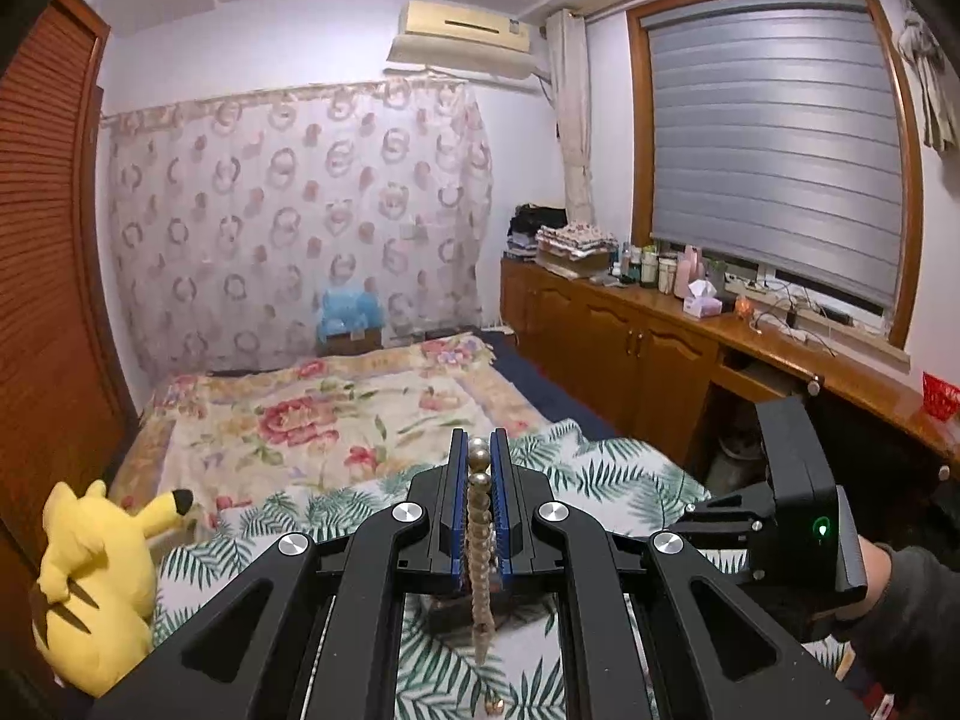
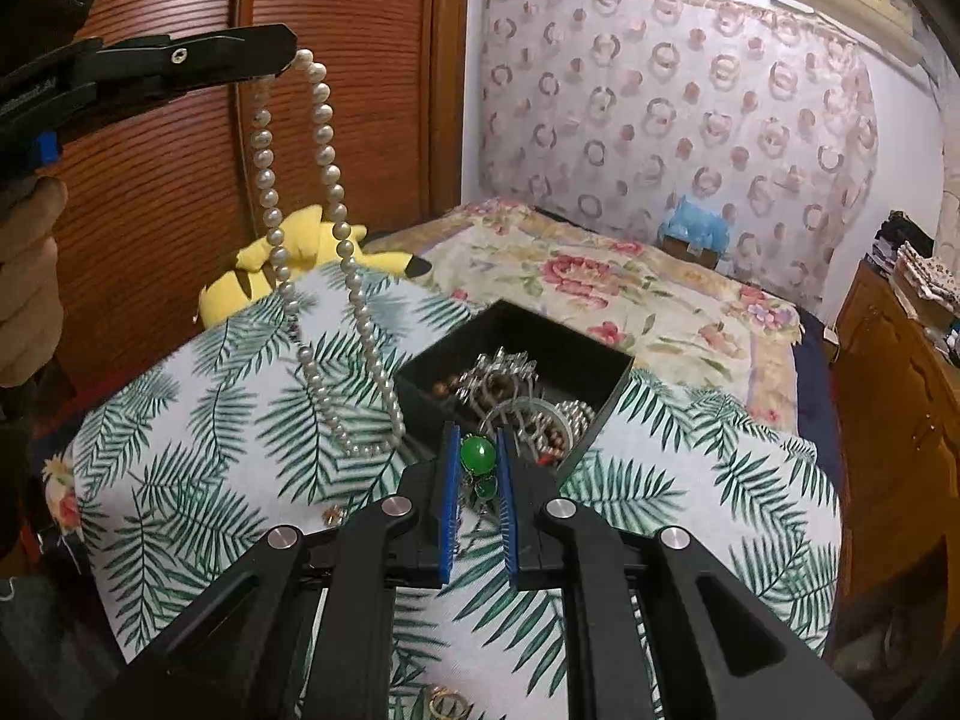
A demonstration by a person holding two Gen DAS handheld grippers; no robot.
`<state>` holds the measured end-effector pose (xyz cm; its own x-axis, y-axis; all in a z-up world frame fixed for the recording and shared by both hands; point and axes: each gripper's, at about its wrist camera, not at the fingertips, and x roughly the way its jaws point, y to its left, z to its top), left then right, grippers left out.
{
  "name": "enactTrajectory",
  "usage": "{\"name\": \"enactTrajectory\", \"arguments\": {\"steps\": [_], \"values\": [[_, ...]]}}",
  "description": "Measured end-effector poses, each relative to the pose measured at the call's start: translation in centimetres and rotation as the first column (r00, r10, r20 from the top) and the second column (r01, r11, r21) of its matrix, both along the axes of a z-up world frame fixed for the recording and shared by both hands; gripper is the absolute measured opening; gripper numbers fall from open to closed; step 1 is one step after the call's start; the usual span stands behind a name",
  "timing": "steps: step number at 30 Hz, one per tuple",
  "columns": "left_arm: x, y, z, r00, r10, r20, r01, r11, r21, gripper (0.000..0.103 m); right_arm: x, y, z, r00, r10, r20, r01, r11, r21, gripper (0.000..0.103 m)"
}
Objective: Organize jewelry
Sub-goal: 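Carry the necklace and pendant into the black box and open both tools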
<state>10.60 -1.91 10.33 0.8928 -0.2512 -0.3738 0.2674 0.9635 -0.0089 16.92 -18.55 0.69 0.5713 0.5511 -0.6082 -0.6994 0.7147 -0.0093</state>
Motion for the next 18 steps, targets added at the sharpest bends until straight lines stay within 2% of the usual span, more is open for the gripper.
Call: {"name": "enactTrajectory", "arguments": {"steps": [9, 18], "values": [[3.6, -0.6, 1.9, 1.0, -0.014, 0.009, 0.014, 1.0, -0.005, 0.007, 2.7, 0.0, 1.9, 1.0, 0.015, 0.014, -0.015, 1.0, 0.013, 0.014], [7.3, -0.4, 2.4, 1.0, -0.005, -0.006, 0.005, 1.0, -0.002, 0.007, 6.8, 0.7, 2.5, 1.0, 0.019, 0.004, -0.019, 0.999, 0.036, 0.014]]}}
